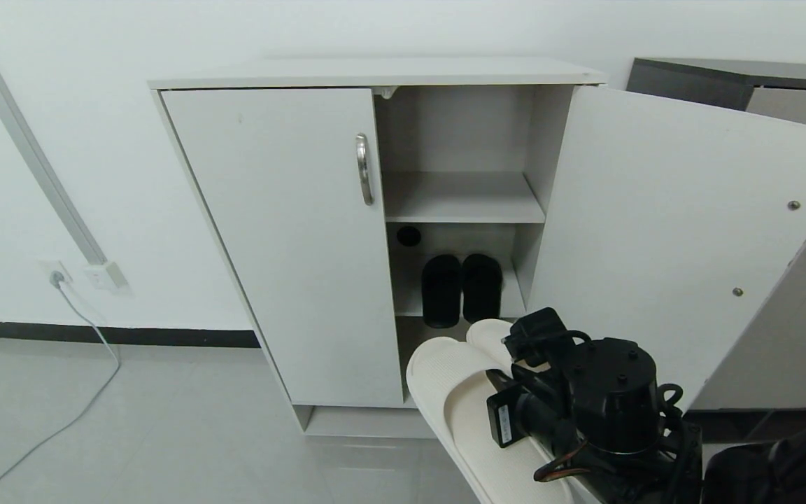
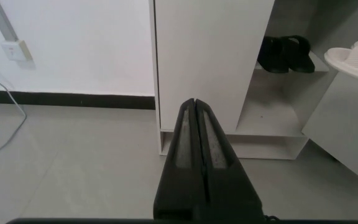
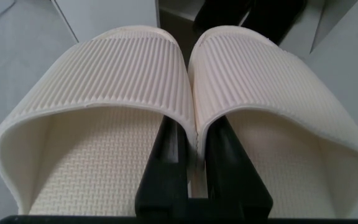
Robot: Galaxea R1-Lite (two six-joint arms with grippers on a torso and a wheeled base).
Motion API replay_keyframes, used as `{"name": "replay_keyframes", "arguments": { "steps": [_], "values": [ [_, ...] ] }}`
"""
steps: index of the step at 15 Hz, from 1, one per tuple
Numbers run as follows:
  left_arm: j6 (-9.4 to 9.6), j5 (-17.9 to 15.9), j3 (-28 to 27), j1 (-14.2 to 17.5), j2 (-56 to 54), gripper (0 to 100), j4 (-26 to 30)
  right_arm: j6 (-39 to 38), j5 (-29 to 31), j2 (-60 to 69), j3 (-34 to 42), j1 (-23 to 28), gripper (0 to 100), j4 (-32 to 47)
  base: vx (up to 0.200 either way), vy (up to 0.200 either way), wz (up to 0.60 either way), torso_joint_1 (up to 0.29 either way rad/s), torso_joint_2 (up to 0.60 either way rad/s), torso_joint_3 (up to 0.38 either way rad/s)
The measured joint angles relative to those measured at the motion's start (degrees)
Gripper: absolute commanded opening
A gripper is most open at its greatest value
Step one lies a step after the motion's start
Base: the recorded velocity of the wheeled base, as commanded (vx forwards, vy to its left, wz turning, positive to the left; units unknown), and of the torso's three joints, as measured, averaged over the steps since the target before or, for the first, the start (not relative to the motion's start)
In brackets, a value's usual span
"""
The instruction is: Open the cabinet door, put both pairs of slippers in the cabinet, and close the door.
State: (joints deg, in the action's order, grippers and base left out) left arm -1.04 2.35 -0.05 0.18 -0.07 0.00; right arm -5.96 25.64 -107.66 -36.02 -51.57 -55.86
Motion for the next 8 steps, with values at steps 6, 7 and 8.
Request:
{"name": "replay_keyframes", "arguments": {
  "steps": [6, 7, 8],
  "values": [
    [0.04, 0.0, 0.0, 0.0, 0.0, 0, 0.0, -7.1, 10.6, -1.6, -20.0, -0.1, 0, 22.0, 0.0, 0.0, 0.0, 0.0, 0.0, 0.0],
    [0.06, 0.0, 0.0, 0.0, 0.0, 0, 0.0, -9.4, 12.8, -2.1, -25.7, -0.3, 0, 27.5, 0.0, 0.0, 0.0, 0.0, 0.0, 0.0],
    [0.09, 0.0, 0.0, 0.0, 0.0, 0, 0.0, -11.5, 15.6, -2.9, -31.8, -0.4, 0, 32.9, 0.0, 0.0, 0.0, 0.0, 0.0, 0.0]
  ]
}}
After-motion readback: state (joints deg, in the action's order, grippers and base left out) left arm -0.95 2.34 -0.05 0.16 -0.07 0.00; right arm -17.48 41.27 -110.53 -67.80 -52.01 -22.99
